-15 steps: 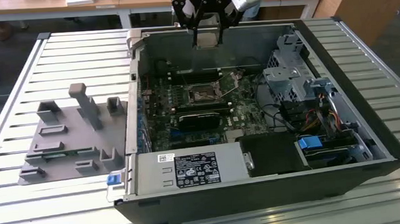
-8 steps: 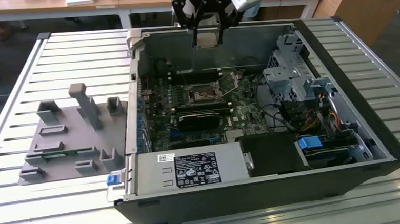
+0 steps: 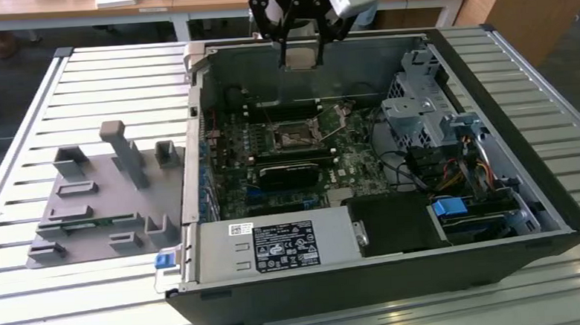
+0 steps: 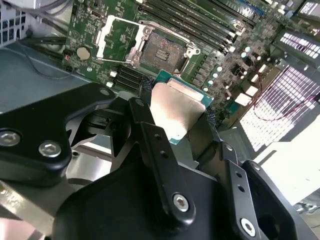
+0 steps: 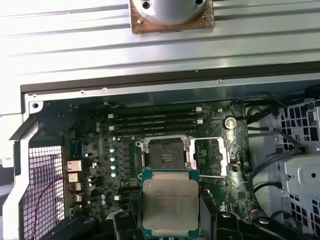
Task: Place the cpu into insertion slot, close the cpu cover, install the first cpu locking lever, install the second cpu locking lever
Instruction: 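Place the cpu into insertion slot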
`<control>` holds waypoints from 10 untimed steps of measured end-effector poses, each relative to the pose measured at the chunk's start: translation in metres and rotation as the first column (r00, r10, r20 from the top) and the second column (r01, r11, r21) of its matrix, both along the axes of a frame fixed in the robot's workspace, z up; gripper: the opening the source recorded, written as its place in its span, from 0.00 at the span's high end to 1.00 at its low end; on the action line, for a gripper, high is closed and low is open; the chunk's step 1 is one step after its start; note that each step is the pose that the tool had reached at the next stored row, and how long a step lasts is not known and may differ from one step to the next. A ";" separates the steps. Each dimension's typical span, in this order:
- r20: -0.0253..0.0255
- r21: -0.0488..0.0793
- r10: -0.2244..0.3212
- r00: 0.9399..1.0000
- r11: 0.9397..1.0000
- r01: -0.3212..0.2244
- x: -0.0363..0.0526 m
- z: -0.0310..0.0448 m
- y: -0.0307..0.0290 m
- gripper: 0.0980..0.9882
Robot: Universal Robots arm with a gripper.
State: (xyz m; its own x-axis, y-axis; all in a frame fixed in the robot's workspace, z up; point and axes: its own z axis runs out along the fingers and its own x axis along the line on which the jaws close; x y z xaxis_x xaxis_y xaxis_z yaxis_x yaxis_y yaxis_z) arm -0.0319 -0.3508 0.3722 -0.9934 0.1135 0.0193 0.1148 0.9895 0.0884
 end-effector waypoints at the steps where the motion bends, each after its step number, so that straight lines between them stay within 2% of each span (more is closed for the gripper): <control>1: 0.000 0.000 -0.016 1.000 1.000 0.016 0.0000 -0.0001 0.0000 0.51; 5: 0.000 -0.001 -0.078 0.997 0.997 0.078 0.0000 -0.0005 0.0000 0.51; 10: 0.000 -0.001 -0.156 0.988 0.988 0.156 0.0000 -0.0010 0.0000 0.51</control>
